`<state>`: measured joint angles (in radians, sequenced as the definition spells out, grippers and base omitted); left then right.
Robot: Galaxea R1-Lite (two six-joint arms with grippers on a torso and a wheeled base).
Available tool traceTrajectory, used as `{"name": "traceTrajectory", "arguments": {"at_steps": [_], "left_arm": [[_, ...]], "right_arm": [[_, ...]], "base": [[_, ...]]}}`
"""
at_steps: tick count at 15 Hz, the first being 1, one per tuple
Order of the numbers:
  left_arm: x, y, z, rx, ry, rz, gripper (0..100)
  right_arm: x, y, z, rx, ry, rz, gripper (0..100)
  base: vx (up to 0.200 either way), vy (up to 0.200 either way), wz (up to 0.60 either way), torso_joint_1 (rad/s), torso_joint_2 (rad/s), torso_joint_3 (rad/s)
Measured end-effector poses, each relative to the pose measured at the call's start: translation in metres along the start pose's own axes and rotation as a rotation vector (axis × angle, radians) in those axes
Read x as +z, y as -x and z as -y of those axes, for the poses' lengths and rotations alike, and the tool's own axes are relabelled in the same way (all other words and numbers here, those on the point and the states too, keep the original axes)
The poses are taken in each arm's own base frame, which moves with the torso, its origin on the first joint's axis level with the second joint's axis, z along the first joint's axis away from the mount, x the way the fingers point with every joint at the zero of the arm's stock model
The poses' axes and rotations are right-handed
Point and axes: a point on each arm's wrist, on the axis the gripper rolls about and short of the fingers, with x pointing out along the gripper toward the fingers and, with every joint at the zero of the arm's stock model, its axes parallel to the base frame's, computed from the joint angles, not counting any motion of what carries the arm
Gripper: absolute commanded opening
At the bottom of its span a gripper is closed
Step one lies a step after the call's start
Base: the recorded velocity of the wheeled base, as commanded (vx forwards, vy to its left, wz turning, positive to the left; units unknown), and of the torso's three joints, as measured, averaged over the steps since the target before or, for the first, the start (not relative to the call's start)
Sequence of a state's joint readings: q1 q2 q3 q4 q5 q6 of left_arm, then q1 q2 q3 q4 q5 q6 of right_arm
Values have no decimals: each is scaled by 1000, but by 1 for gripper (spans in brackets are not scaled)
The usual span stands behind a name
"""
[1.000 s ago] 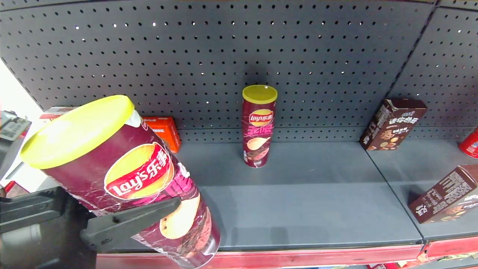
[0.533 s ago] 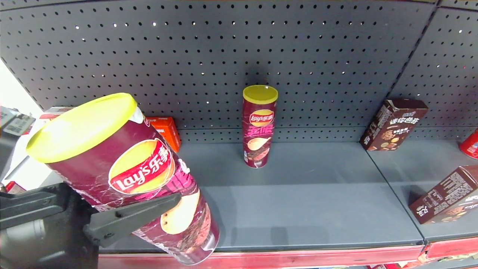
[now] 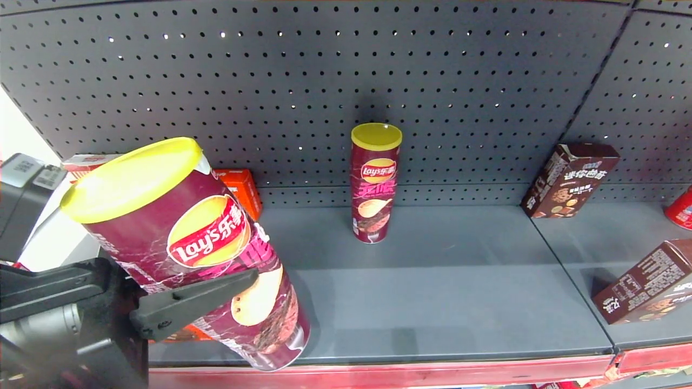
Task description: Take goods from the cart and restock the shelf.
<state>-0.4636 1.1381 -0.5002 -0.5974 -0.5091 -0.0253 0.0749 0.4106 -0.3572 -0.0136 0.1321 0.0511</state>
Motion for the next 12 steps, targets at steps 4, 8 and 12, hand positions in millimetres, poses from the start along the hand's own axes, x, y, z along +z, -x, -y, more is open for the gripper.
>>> {"name": "traceTrajectory", "arguments": {"at_steps": [4,8,12], "left_arm": [[1,0,-2,8,12,6,0],[1,-3,-3,10,17,-2,0],[0,-5,-5,13,20,-8,0]], "right_arm": [[60,-51,-4,165,33,-78,100],[76,-98,-14,304,67,-110,100],[80,-150,-23,404,120,-61,100]], "base": [[0,0,0,0,0,0],[0,0,0,0,0,0],[0,0,0,0,0,0]]}}
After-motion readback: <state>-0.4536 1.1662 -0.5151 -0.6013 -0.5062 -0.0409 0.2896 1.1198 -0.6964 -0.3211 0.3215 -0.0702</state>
